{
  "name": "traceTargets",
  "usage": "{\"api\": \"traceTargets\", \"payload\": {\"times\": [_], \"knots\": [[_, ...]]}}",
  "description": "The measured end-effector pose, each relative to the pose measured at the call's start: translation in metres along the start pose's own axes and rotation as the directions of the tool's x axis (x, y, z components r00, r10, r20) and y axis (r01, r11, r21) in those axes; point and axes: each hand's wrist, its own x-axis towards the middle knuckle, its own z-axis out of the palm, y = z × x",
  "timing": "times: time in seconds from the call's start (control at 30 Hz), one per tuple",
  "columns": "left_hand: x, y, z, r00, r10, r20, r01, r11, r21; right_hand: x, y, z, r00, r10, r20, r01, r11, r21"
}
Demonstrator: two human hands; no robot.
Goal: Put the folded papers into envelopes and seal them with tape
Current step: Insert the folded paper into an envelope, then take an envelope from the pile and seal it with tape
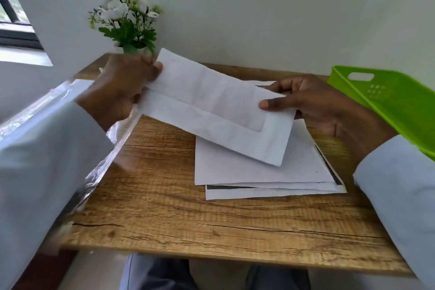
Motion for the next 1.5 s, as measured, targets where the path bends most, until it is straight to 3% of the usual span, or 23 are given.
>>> {"api": "traceTargets", "payload": {"times": [0.13, 0.23, 0.33, 0.37, 0.43, 0.47, 0.5, 0.7, 0.8, 0.9, 0.97, 1.13, 1.23, 1.3, 1.37, 1.5], "knots": [[-0.016, -0.004, -0.017, 0.988, 0.049, 0.144, -0.053, 0.998, 0.024, 0.002, 0.014, 0.002, 0.963, -0.011, -0.269, 0.096, 0.948, 0.305], [-0.024, -0.004, -0.027, 0.978, 0.051, 0.2, -0.07, 0.994, 0.09, 0.001, 0.022, 0.003, 0.952, 0.018, -0.305, 0.104, 0.919, 0.381], [-0.026, -0.005, -0.026, 0.976, 0.032, 0.216, -0.096, 0.951, 0.294, -0.002, 0.027, 0.007, 0.961, 0.041, -0.273, 0.069, 0.922, 0.38], [-0.027, -0.006, -0.022, 0.978, 0.084, 0.192, -0.159, 0.893, 0.421, -0.003, 0.028, 0.007, 0.964, 0.048, -0.261, 0.058, 0.921, 0.386], [-0.028, -0.008, -0.01, 0.946, 0.274, 0.176, -0.315, 0.636, 0.704, -0.003, 0.025, 0.011, 0.97, 0.049, -0.239, 0.052, 0.916, 0.399], [-0.031, -0.007, -0.001, 0.912, 0.361, 0.196, -0.371, 0.519, 0.77, -0.002, 0.023, 0.014, 0.972, 0.043, -0.231, 0.055, 0.913, 0.404], [-0.034, -0.005, 0.01, 0.881, 0.408, 0.242, -0.427, 0.463, 0.777, -0.002, 0.022, 0.016, 0.974, 0.038, -0.225, 0.061, 0.907, 0.416], [-0.031, 0.019, 0.066, 0.781, 0.345, 0.521, -0.624, 0.439, 0.646, 0.0, 0.014, 0.026, 0.994, 0.006, -0.109, 0.045, 0.888, 0.458], [-0.019, 0.026, 0.07, 0.789, 0.309, 0.532, -0.604, 0.549, 0.578, 0.006, 0.004, 0.031, 1.0, -0.005, -0.019, 0.011, 0.942, 0.336], [-0.01, 0.028, 0.058, 0.794, 0.25, 0.555, -0.569, 0.627, 0.532, 0.014, -0.008, 0.034, 1.0, 0.019, -0.011, -0.017, 0.993, 0.113], [-0.007, 0.03, 0.045, 0.804, 0.201, 0.559, -0.526, 0.68, 0.511, 0.022, -0.018, 0.039, 1.0, 0.008, 0.009, -0.008, 0.998, 0.062], [0.003, 0.026, 0.007, 0.907, 0.16, 0.389, -0.329, 0.847, 0.417, 0.038, -0.039, 0.059, 0.995, -0.023, 0.094, 0.013, 0.995, 0.102], [0.008, 0.018, -0.011, 0.961, 0.1, 0.26, -0.19, 0.917, 0.35, 0.044, -0.043, 0.066, 0.997, -0.022, 0.07, 0.011, 0.988, 0.155], [0.009, 0.011, -0.018, 0.988, 0.012, 0.154, -0.034, 0.989, 0.141, 0.044, -0.044, 0.071, 0.999, -0.016, 0.031, 0.009, 0.973, 0.23], [0.007, 0.006, -0.019, 0.991, -0.123, 0.051, 0.13, 0.978, -0.164, 0.042, -0.041, 0.08, 0.999, -0.003, 0.051, -0.01, 0.966, 0.258], [-0.002, 0.001, -0.013, 0.979, -0.193, -0.06, 0.139, 0.857, -0.497, 0.032, -0.032, 0.103, 0.993, -0.011, 0.117, -0.014, 0.978, 0.21]]}}
